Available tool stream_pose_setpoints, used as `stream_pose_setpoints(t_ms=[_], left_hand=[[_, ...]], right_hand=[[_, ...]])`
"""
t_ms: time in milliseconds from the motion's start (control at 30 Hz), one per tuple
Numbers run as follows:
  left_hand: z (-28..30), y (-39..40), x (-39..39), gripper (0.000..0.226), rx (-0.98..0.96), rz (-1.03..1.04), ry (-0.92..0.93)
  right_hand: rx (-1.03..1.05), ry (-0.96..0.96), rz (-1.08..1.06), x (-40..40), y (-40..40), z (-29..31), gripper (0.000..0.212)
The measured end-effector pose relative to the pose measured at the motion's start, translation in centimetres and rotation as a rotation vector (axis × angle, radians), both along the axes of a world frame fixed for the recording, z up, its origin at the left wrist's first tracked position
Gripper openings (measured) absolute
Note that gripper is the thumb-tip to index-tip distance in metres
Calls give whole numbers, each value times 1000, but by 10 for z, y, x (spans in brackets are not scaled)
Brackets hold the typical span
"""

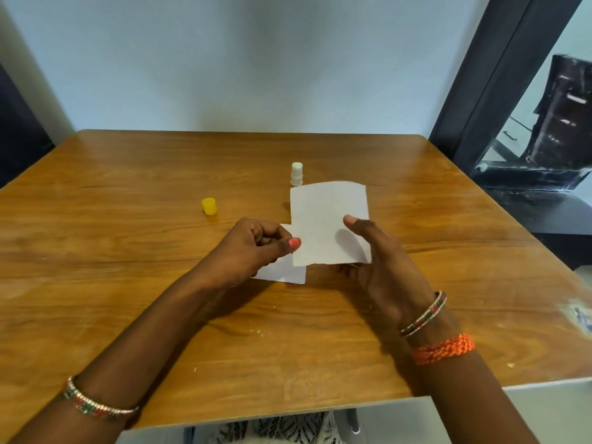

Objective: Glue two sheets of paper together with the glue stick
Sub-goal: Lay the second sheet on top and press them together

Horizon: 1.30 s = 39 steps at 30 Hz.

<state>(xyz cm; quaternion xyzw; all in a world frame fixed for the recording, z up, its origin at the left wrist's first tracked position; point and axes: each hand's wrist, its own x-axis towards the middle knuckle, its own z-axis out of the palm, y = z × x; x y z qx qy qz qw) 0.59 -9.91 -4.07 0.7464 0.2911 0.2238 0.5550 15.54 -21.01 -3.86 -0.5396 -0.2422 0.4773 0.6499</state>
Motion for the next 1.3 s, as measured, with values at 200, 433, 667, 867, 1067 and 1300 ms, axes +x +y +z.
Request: stream_pose_setpoints(t_ms=[200,433,667,867,1067,1300], left_hand=[[4,13,-27,21,32,-70,138],[-7,59,-53,12,488,76,345],[-31,77,-59,48,639,60,559],[-32,76,-57,46,643,8,647],[-34,79,-57,45,659,0,669],[-32,76,-55,46,648,4,675]], right_hand=[[-139,-19,12,8,10,-8,19],[-210,-45,72,12,26,-12,13],[-268,-154,53,0,48,9,6],[-303,-282,11,-8,65,3,16],[-323,-315,18,-13,74,-1,26],[-319,-418,2,-12,75,-6,21]])
